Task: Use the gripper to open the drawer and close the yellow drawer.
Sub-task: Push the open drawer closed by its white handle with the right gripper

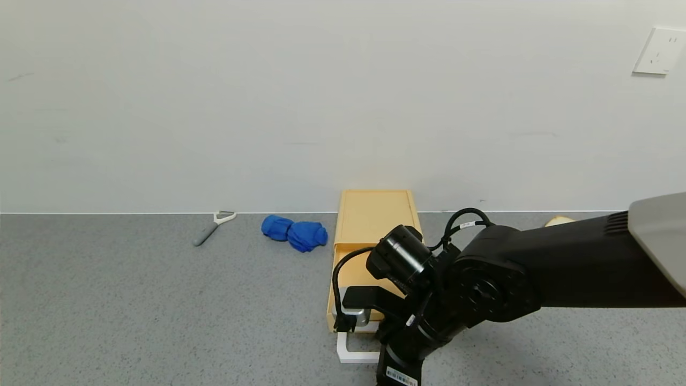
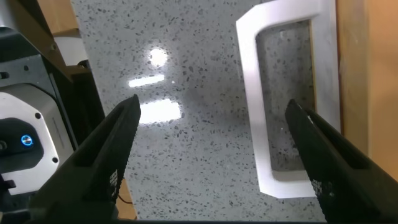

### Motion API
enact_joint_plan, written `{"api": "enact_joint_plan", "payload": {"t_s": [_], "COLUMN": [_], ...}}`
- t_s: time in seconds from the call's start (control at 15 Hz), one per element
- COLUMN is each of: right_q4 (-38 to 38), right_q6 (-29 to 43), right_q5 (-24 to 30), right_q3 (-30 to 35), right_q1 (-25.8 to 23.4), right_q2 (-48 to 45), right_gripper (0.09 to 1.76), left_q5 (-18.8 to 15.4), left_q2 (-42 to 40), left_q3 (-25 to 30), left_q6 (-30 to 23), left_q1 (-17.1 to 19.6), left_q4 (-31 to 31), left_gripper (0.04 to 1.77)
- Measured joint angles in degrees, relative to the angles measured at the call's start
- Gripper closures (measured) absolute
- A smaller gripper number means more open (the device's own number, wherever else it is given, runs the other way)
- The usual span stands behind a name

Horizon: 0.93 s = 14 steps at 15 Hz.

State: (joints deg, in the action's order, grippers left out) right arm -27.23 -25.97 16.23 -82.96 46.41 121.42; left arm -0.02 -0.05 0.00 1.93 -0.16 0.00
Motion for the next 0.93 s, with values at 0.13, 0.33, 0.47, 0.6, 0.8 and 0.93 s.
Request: {"api": "enact_joint_plan", "payload": {"t_s": [0.13,0.33,0.47,0.6,0.8,0.93], "right_q4": [0.06,2.62,2.93,3.07,3.07,3.04], "right_q6": [-0.02,-0.05,-0.07,-0.07,-0.02,0.0], "right_q5": [-0.07,-0.13,-0.18,-0.27,-0.33,-0.33], "right_q3": [-0.37,-0.54,-0.65,-0.8,-1.72,-2.32], "right_q1": [0.02,-0.07,-0.11,-0.33,-0.71,-0.93], "right_q2": [0.88,2.32,3.08,3.69,4.41,4.68], "right_gripper": [0.14,0.14,0.14,0.14,0.14,0.14], "left_q5": [0.02,0.02,0.02,0.02,0.02,0.02], "left_q2": [0.0,0.0,0.0,0.0,0.0,0.0], "left_q3": [0.0,0.0,0.0,0.0,0.0,0.0], "left_q6": [0.0,-0.02,0.0,0.0,0.0,0.0], "left_q1": [0.0,0.0,-0.02,0.0,0.0,0.0], "left_q4": [0.0,0.0,0.0,0.0,0.0,0.0], "left_gripper": [0.09,0.09,0.09,0.09,0.09,0.09]}}
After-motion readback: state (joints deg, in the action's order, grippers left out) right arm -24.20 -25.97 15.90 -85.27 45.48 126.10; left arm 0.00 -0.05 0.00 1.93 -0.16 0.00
